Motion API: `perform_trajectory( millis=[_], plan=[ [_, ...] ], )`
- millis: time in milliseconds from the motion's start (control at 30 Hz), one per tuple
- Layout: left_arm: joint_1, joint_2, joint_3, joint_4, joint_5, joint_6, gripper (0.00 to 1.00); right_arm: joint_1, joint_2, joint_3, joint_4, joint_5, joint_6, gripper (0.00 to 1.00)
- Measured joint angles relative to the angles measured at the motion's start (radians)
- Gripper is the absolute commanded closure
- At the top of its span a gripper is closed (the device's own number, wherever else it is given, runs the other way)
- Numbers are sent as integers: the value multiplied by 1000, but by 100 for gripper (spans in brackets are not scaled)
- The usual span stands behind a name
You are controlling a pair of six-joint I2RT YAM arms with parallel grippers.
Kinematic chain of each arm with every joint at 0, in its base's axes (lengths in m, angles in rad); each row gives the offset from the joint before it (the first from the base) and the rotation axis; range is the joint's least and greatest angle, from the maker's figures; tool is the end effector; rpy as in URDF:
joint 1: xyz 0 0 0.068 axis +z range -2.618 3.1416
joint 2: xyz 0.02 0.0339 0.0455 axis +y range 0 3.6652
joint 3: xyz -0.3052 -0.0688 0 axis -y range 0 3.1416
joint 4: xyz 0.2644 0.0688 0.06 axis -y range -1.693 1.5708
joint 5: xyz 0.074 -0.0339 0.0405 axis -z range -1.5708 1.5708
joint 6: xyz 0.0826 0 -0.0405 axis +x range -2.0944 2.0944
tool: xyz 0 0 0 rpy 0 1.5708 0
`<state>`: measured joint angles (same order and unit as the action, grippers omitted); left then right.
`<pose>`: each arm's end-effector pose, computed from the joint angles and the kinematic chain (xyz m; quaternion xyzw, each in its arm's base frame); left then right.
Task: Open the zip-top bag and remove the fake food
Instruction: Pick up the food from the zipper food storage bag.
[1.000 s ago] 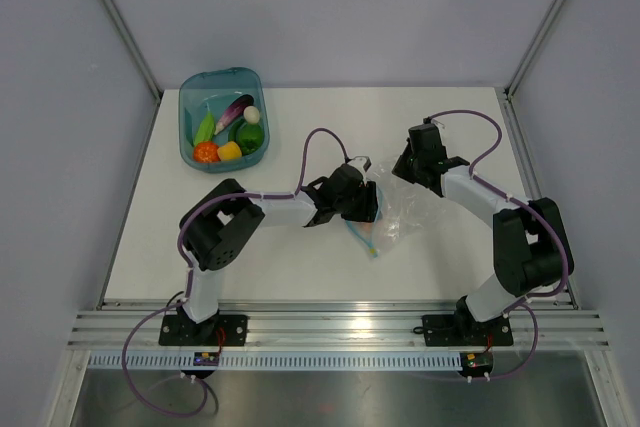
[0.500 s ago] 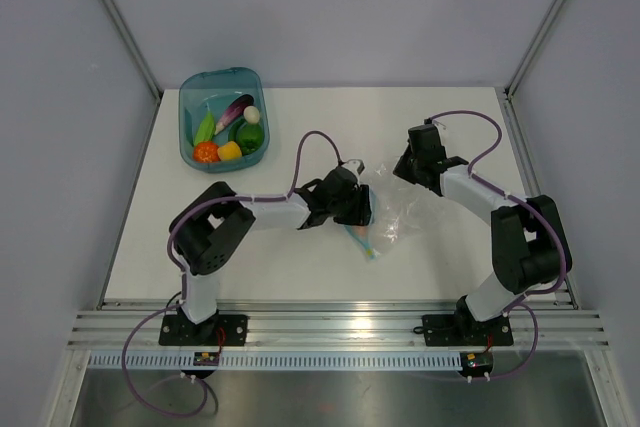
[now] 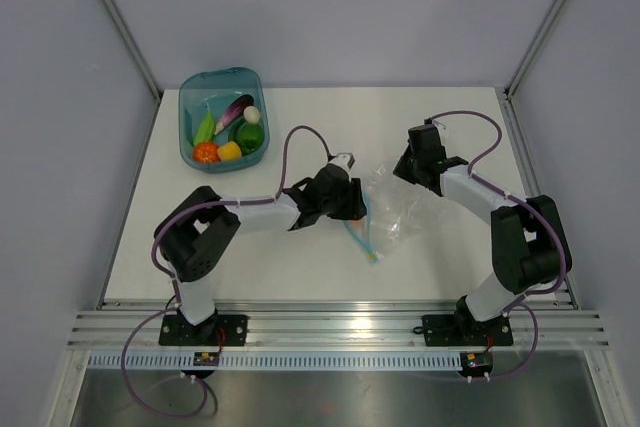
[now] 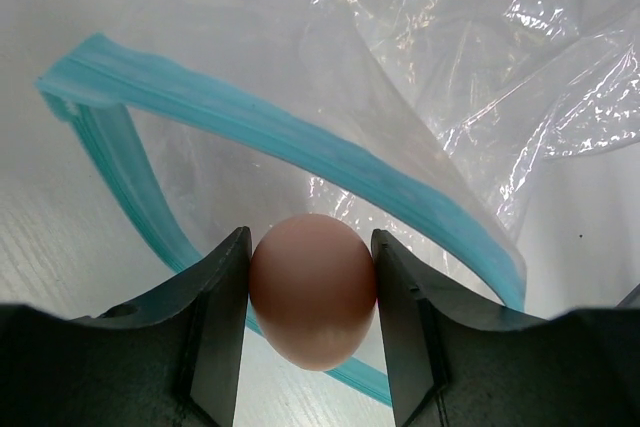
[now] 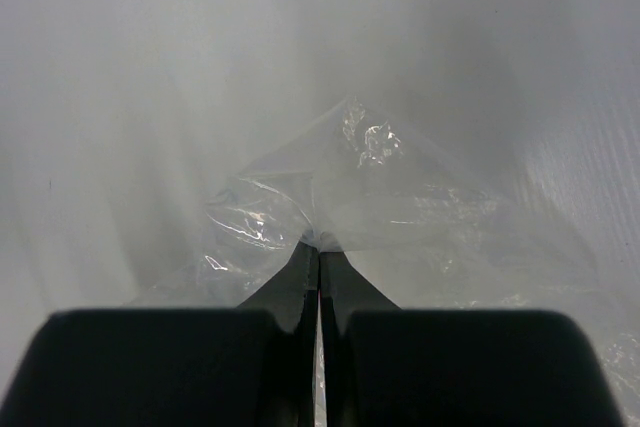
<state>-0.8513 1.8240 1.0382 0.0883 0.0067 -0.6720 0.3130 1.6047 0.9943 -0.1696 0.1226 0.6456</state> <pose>0.2934 -0.3357 0.1638 0.0825 0.9024 -0.2940 0.3040 0.3763 0.1112 0.2064 0.1757 0.9045 0.1271 0.3672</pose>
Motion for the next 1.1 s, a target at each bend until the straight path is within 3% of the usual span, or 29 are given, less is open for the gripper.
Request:
perform_trajectory(
  millis=[933, 1100],
  plan=[
    [160, -218, -141, -11, 62, -31, 53, -16, 9, 0, -2, 16, -1, 99],
    [204, -248, -154, -11, 89, -41, 53, -23, 8, 0, -18, 26, -5, 94]
  ],
)
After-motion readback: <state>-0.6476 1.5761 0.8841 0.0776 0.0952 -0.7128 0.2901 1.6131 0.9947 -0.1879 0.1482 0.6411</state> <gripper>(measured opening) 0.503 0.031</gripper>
